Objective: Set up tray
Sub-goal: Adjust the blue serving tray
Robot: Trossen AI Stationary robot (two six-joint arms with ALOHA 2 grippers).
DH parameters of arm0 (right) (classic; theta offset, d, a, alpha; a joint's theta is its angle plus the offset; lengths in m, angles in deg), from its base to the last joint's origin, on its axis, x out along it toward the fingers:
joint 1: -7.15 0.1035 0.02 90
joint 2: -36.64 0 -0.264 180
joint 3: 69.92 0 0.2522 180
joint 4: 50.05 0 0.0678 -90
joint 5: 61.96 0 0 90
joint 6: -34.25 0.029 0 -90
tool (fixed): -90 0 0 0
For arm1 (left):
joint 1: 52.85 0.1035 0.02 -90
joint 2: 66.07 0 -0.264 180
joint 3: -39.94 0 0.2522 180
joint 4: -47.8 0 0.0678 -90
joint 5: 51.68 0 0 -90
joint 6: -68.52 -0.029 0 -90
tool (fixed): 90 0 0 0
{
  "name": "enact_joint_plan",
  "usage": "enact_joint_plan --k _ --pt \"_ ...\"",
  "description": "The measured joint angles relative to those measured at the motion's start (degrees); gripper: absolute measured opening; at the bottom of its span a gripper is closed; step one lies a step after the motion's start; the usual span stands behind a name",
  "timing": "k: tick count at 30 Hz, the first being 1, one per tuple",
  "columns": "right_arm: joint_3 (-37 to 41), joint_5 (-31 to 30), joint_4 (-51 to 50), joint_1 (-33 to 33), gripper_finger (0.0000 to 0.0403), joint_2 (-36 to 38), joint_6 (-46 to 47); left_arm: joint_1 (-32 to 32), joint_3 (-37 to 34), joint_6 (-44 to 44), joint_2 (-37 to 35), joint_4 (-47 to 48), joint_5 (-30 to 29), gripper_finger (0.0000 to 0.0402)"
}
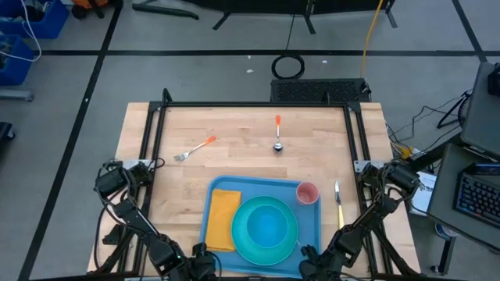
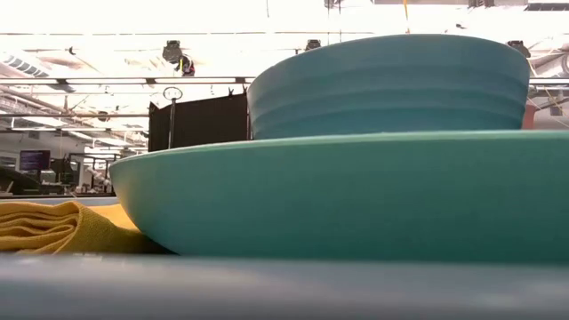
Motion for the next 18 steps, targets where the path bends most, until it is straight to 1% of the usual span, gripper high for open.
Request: enact_joint_plan --k 18 --pt "0.0 -3.7 -3.1 -0.1 0.0 0.0 -1.0 0.5 -0.2 -0.3 0.0 0.5 -0.5 0.0"
